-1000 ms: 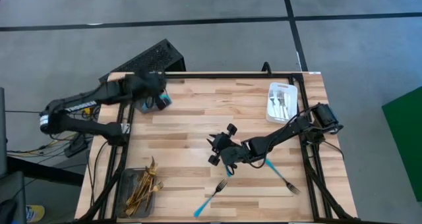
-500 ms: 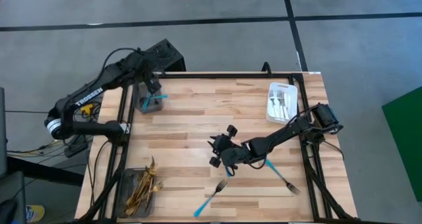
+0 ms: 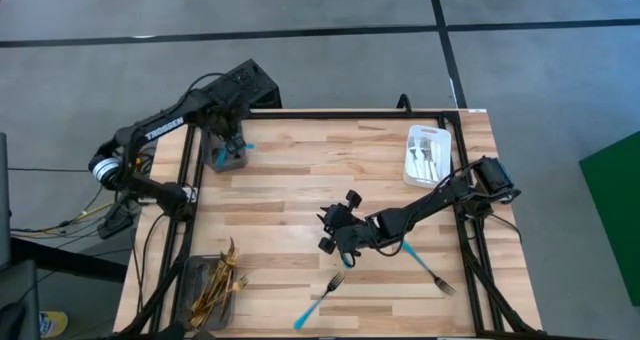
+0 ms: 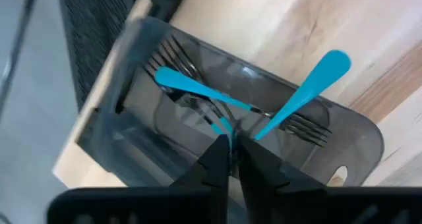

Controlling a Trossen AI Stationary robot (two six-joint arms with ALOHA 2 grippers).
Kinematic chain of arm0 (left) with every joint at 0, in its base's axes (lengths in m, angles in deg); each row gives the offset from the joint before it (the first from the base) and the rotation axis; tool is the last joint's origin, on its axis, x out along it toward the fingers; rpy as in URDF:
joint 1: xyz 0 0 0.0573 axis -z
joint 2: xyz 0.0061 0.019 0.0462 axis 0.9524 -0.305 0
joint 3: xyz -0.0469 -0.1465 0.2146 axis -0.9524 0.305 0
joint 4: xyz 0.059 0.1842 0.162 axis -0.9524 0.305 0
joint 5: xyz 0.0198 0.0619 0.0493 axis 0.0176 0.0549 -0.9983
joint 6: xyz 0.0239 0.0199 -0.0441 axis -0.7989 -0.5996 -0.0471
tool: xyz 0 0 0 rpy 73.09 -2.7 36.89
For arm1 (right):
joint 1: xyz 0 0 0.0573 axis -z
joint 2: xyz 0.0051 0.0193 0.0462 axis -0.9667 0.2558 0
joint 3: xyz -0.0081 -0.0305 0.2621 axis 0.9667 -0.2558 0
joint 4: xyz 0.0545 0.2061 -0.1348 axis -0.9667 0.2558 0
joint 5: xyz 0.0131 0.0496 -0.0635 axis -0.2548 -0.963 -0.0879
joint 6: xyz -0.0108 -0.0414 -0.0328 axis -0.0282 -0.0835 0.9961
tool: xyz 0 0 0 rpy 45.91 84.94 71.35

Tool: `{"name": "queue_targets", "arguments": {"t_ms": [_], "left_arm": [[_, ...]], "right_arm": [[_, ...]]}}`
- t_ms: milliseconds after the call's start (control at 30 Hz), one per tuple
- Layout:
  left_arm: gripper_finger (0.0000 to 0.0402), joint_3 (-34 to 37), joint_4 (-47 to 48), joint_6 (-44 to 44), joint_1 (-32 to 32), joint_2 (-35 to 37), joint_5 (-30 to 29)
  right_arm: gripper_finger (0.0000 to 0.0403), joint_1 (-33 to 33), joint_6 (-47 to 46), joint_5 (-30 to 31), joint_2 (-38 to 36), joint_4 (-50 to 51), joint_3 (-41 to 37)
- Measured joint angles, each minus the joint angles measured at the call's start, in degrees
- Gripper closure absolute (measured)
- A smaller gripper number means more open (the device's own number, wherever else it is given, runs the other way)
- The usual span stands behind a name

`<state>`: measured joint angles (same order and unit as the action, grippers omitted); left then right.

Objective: Sort silverware by color (type)
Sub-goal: Put the blue fork into the top black bin

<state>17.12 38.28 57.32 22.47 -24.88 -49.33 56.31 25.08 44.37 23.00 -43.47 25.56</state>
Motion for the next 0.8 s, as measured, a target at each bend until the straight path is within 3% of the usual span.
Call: {"name": "queue_targets", "arguments": {"t_ms": [200,400,500,600,700,800], "left_arm": [[0.0308,0.0,-0.1,3.5,0.0,-3.5,-2.3],[0.0243,0.0,0.9,10.0,0.7,0.5,-7.7],[0.0232,0.0,-0.3,11.9,2.4,5.4,-6.0],[0.0231,0.0,-3.5,13.9,5.9,11.2,-2.1],[0.0231,0.0,-7.2,15.8,11.1,16.7,2.5],[0.023,0.0,-10.3,18.5,18.5,20.6,4.6]], "right_arm": [[0.0281,0.0,-10.1,-1.4,0.0,11.4,0.0],[0.0281,-0.9,-18.0,-7.9,-0.1,29.1,0.0],[0.0281,-2.2,-21.6,-12.3,-1.0,36.4,0.0],[0.0281,-4.4,-25.8,-13.0,-2.9,44.5,0.0],[0.0281,-7.3,-30.7,-13.6,-5.5,52.5,0.0],[0.0282,-10.2,-35.1,-19.4,-7.9,58.0,0.0]]}}
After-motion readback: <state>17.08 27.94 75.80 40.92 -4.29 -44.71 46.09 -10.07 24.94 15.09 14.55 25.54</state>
